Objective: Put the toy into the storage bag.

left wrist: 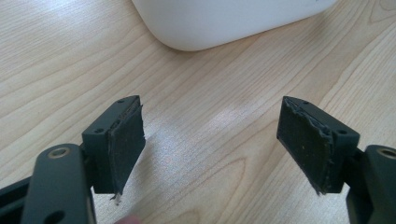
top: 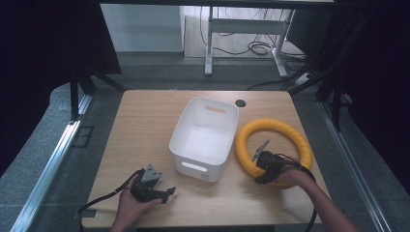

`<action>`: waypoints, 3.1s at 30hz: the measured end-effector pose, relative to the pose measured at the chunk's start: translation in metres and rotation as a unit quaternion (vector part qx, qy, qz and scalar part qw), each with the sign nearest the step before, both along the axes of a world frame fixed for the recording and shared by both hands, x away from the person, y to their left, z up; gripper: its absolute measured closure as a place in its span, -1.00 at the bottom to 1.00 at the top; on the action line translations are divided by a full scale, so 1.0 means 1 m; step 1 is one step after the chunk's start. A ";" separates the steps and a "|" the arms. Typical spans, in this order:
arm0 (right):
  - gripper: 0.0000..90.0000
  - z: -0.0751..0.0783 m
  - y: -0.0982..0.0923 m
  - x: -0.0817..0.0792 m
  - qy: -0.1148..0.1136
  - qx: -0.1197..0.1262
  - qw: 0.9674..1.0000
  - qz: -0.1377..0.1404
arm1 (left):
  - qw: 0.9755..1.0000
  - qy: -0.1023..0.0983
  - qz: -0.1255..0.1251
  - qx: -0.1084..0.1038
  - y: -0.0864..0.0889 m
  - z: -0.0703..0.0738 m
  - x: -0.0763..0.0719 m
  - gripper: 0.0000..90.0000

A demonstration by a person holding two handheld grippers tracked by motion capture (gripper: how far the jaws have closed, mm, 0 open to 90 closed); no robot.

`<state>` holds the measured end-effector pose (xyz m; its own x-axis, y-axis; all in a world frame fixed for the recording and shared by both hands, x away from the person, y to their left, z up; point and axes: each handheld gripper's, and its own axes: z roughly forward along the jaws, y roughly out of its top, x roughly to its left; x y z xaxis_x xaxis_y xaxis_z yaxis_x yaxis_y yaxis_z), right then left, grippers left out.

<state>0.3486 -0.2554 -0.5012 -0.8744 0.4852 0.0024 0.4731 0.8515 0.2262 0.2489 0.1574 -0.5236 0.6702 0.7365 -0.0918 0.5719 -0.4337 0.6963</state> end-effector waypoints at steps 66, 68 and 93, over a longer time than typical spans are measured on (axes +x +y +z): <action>0.15 0.076 -0.074 0.019 -0.059 0.347 0.927 -0.125 | 1.000 -0.001 0.002 -0.006 0.001 0.001 0.000 -0.49; 0.15 0.077 -0.076 0.018 -0.062 0.355 0.924 -0.126 | 1.000 -0.002 0.003 -0.006 0.001 0.001 0.000 -0.49; 0.15 0.101 -0.092 0.010 -0.109 0.444 0.878 -0.143 | 1.000 -0.003 0.001 -0.005 0.001 0.002 0.000 -0.49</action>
